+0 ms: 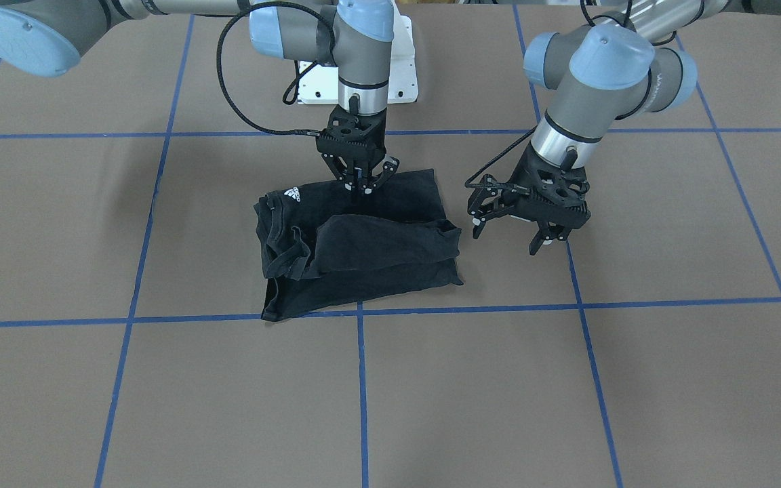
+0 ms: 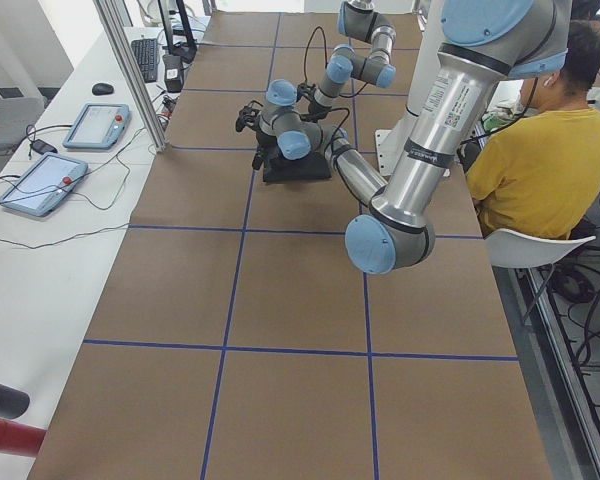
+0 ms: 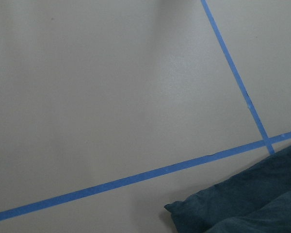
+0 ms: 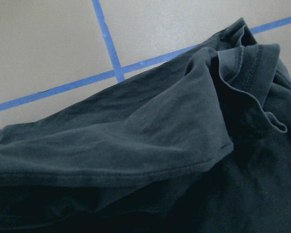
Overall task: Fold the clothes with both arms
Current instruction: 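Release the left gripper and press the fold down with the right gripper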
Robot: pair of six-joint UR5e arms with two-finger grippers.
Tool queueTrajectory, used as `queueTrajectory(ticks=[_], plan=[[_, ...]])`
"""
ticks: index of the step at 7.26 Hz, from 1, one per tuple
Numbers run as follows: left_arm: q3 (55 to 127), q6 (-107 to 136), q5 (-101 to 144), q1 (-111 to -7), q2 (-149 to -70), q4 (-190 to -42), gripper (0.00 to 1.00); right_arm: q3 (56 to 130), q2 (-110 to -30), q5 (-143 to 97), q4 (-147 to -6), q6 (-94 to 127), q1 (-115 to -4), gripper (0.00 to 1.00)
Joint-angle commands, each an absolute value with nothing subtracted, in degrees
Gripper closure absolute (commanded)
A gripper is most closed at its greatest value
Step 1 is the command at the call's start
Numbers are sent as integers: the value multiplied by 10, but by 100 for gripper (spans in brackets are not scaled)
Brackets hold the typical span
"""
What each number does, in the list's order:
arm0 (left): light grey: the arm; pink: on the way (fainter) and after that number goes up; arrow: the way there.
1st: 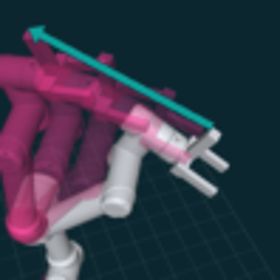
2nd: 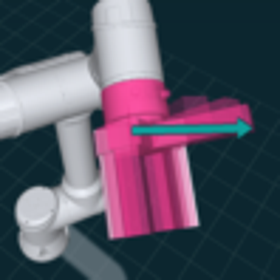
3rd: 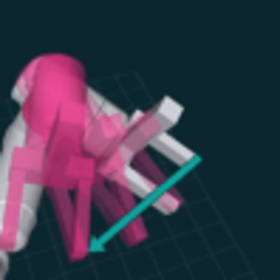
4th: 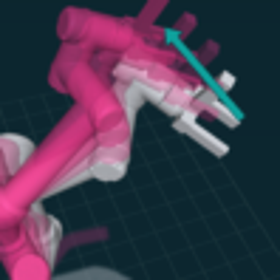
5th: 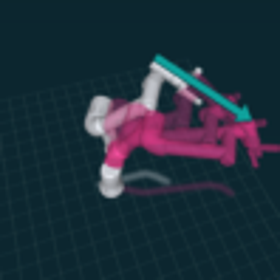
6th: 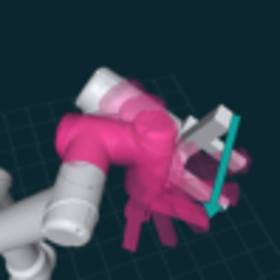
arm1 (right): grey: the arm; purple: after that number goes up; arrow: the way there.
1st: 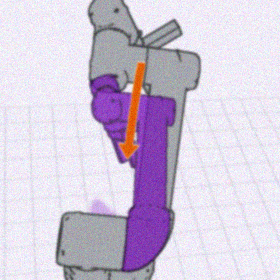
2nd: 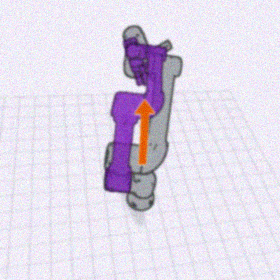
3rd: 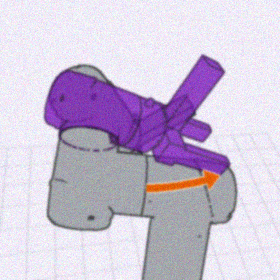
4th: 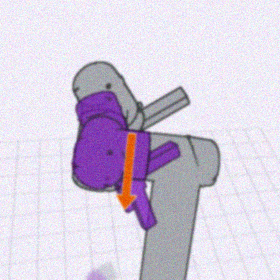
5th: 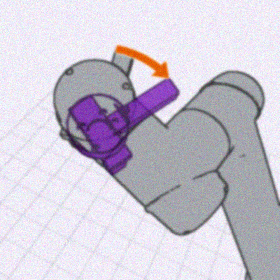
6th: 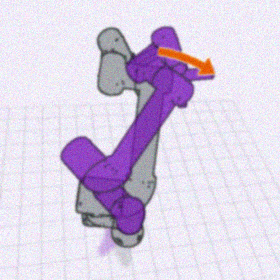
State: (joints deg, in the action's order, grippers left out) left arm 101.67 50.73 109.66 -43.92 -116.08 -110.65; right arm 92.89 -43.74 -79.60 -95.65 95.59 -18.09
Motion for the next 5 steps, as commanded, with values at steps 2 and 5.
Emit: queueTrajectory(ticks=[2,5], plan=[[1025,511,1097,-439,-1158,-1107,0,842,-421,-795,-879,948,-236,100],[1027,512,1097,-439,-1158,-1106,0,592,-298,-801,-752,919,-316,100]])
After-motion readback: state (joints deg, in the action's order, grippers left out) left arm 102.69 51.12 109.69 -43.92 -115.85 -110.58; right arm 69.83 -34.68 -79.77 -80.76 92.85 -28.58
